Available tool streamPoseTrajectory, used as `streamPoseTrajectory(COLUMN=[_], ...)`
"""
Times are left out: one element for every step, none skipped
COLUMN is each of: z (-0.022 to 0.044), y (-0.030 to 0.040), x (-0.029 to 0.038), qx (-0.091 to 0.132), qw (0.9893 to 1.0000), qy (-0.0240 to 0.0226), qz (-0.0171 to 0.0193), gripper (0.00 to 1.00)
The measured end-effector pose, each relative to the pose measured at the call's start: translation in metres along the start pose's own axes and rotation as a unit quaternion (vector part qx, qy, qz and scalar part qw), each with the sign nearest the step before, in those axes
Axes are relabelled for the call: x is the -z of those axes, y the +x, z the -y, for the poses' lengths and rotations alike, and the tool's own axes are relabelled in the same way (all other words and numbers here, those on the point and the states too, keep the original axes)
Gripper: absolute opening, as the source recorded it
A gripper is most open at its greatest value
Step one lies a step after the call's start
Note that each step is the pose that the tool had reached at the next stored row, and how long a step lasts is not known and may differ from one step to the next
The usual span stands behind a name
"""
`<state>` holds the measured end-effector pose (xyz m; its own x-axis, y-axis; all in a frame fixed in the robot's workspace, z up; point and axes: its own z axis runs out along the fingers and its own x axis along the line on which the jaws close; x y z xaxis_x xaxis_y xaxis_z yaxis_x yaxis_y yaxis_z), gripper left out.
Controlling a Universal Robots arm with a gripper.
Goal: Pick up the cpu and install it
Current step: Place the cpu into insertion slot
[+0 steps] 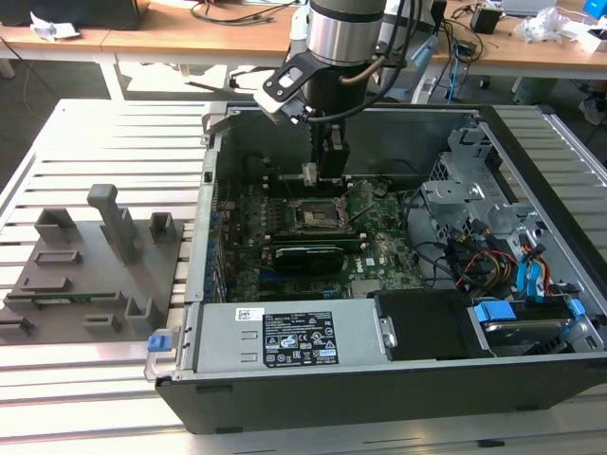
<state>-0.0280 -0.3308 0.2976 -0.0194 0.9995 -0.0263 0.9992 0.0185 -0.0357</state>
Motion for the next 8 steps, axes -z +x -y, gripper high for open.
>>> streamPoseTrajectory(z=[0.0000, 0.0000, 0.0000, 0.0000, 0.0000, 0.0000, 0.0000, 0.0000], y=[0.0000, 0.0000, 0.0000, 0.0000, 0.0000, 0.0000, 0.0000, 0.0000], x=[0.0000, 0.0000, 0.0000, 0.0000, 0.0000, 0.0000, 0.0000, -0.0003], qx=[-0.004, -0.006, -0.008, -0.008, -0.008, -0.008, -0.008, -0.008], qw=[1.0000, 1.0000, 1.0000, 1.0000, 1.0000, 1.0000, 1.0000, 1.0000], qy=[0.0001, 0.0002, 0.0002, 0.0002, 0.0002, 0.0002, 0.0002, 0.0002], qz=[-0.0002, -0.0002, -0.0003, -0.0003, -0.0003, -0.0003, -0.0003, -0.0002], gripper=[0.55, 0.55, 0.55, 0.55, 0.55, 0.55, 0.55, 0.55])
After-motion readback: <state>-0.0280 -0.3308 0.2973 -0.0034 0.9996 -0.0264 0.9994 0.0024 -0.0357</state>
